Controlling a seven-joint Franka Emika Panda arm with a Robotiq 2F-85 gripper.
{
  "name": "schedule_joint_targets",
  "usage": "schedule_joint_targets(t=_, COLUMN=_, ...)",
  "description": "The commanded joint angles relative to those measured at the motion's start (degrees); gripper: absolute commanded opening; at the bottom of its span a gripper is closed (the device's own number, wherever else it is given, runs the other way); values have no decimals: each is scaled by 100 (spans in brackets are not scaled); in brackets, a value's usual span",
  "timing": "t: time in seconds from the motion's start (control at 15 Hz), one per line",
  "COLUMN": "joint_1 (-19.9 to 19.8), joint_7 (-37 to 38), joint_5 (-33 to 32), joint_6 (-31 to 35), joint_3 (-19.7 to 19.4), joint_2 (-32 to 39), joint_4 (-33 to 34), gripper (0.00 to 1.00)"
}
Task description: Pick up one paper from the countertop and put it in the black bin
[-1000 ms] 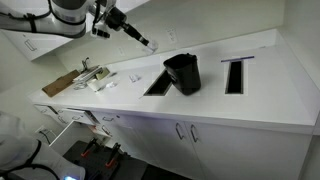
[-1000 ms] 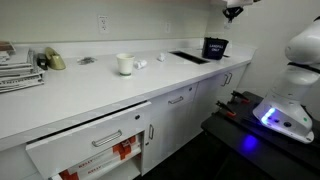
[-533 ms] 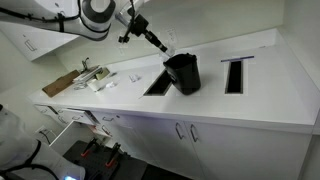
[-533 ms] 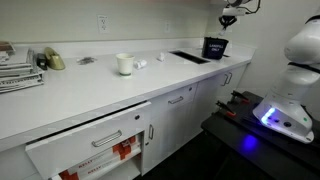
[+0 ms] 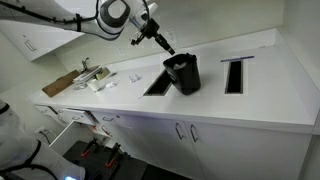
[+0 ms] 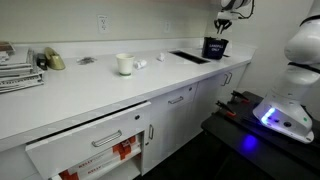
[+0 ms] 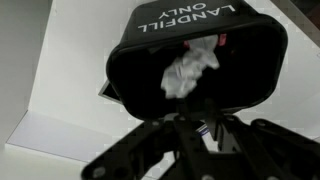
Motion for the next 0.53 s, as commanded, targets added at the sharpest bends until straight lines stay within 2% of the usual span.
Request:
schedule_joint_targets(t=0.0, joint_1=121, joint_7=-41, joint_5=184, joint_6=-337, joint_3=-118, joint_2=234, joint_4=397, gripper=58)
schedule_joint_targets(t=0.2, joint_1=230, joint_7=9, joint_5=71, joint_6=-667, joint_3=-100, joint_2=-47, joint_4=321, gripper=80)
schedule_joint_targets(t=0.33, joint_1=352, joint_7=105, joint_5=-261, joint_6=-874, joint_3=-104, joint_2=-406, joint_4=124, gripper=95)
schedule_joint_targets(t=0.4, joint_1=415, joint_7=180, joint_5=-496, joint_6=-1057, joint_3=-95, joint_2=-614, joint_4=19, gripper=99)
schedule_joint_targets(t=0.47, joint_1=464, joint_7=270, joint_5=-792, joint_6=-1229, joint_3=-70, joint_2=-799, joint_4=-47, gripper=100)
